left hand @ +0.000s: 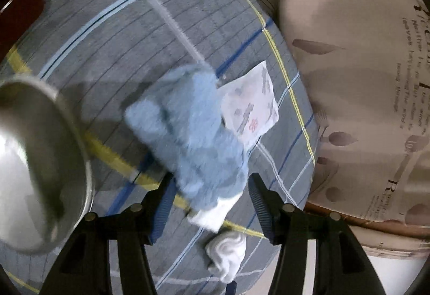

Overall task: Organize soft objects
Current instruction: 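Reach to the blue fluffy towel and grasp it with the left gripper, then carry the blue towel over the gold tray with the left gripper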

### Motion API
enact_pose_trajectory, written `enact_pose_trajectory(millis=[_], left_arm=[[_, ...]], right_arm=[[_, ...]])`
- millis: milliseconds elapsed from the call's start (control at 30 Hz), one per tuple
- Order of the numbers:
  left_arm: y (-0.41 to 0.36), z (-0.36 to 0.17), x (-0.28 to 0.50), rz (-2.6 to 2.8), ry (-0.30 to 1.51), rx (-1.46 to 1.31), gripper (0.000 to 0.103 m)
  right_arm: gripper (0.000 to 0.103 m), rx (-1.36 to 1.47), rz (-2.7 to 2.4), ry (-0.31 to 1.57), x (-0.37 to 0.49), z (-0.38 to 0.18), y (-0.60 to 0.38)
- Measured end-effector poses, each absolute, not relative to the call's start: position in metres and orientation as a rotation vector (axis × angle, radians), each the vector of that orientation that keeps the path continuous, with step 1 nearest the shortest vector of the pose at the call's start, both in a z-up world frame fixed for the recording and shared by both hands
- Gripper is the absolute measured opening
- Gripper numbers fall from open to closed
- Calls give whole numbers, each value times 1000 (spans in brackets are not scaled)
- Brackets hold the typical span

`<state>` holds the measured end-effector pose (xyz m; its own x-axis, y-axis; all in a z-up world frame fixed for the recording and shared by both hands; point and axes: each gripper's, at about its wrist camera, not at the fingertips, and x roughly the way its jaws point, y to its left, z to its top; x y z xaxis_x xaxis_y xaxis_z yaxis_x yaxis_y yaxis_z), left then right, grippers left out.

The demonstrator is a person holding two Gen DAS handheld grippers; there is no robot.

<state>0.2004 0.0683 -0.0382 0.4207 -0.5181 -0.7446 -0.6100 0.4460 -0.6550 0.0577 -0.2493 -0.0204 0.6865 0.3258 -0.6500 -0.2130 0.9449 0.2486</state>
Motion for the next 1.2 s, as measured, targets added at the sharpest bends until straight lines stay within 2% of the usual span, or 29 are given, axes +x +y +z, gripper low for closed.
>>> enact_pose_trajectory(millis=[100, 167, 200, 233, 400, 467, 700, 933, 1200], left_arm=[[69, -43, 211, 102, 1235, -1168, 57], [67, -46, 218, 104, 1255, -1131, 51], [66, -46, 219, 99, 1250, -1109, 40], [64, -46, 221, 97, 1247, -1085, 18], [54, -39, 227, 72, 1229, -920, 15], [49, -20, 223, 47, 1184, -786, 15], [86, 28, 202, 48, 1052, -593, 15], [125, 42, 183, 135, 1032, -457, 15], [162, 62, 124, 194, 955, -408, 16]], right_arm=[[90, 163, 311, 757, 58, -21, -250], [90, 164, 315, 761, 58, -21, -250], [90, 166, 315, 762, 58, -21, -250], [90, 168, 316, 762, 58, -21, -250], [90, 177, 314, 767, 59, -21, -251], [90, 178, 315, 770, 60, -22, -252], [90, 173, 306, 779, 62, -22, -251], [90, 155, 289, 794, 64, -25, -250], [90, 133, 271, 811, 66, -26, -248]])
